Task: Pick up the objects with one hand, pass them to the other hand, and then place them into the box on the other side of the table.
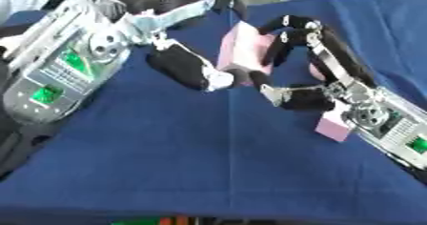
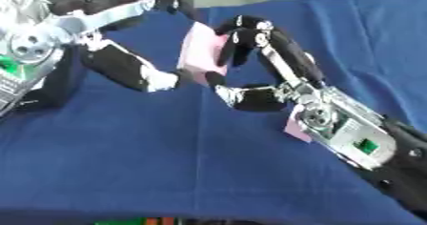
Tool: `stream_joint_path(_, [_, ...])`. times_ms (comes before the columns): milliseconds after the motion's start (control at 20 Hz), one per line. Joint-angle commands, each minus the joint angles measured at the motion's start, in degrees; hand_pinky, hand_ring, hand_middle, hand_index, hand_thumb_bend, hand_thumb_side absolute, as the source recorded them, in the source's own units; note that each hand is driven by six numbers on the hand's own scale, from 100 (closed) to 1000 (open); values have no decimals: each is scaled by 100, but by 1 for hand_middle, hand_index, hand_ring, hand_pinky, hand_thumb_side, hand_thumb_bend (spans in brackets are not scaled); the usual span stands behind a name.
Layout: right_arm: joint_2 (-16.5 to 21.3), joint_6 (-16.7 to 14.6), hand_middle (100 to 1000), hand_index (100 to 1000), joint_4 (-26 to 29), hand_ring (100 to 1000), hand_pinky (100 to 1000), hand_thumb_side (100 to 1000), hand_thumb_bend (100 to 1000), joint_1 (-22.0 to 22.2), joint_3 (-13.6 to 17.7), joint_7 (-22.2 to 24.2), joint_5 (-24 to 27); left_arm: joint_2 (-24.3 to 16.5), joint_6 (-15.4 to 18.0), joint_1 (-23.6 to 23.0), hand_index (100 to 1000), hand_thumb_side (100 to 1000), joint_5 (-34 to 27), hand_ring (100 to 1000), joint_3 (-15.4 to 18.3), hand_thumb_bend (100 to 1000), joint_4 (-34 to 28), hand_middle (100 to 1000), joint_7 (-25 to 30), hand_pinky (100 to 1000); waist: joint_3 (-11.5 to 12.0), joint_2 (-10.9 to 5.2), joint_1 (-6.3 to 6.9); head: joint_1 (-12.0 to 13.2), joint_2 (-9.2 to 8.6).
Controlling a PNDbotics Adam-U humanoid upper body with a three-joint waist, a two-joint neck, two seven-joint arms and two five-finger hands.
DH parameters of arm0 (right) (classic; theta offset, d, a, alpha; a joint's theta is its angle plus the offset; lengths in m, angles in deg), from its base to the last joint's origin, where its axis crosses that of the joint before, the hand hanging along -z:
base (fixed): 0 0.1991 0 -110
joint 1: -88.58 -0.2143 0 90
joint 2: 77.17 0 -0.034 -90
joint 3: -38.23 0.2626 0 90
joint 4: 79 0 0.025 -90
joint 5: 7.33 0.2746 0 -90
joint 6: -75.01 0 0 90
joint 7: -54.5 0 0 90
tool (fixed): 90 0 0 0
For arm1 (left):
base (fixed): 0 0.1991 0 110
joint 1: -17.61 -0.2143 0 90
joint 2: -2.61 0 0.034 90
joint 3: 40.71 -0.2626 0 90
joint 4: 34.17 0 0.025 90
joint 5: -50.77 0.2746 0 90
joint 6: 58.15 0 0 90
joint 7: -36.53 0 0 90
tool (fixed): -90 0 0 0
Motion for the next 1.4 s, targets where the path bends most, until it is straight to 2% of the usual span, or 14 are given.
stream_joint_path(50, [75,-70,485,483,84,423,439,100,100,-89,31,-2,-111,1,90,62,871,475,89,848,38,453,105,866,-36,868,-17,-61,-14,24,32])
stream_joint_path(650, [25,-158,483,481,84,420,429,100,100,-111,0,-9,-138,112,320,31,873,492,221,853,67,494,426,870,-119,874,-53,-43,-13,62,32])
stream_joint_path(1150, [-4,-271,482,482,84,419,427,100,100,-127,-24,15,-170,206,343,20,875,499,400,857,88,552,520,874,-237,874,-79,-29,-13,151,32])
stream_joint_path(1400, [-12,-352,482,482,84,419,427,100,100,-136,-36,36,-200,234,400,17,875,503,404,856,90,553,558,873,-207,874,-84,-25,-14,192,32])
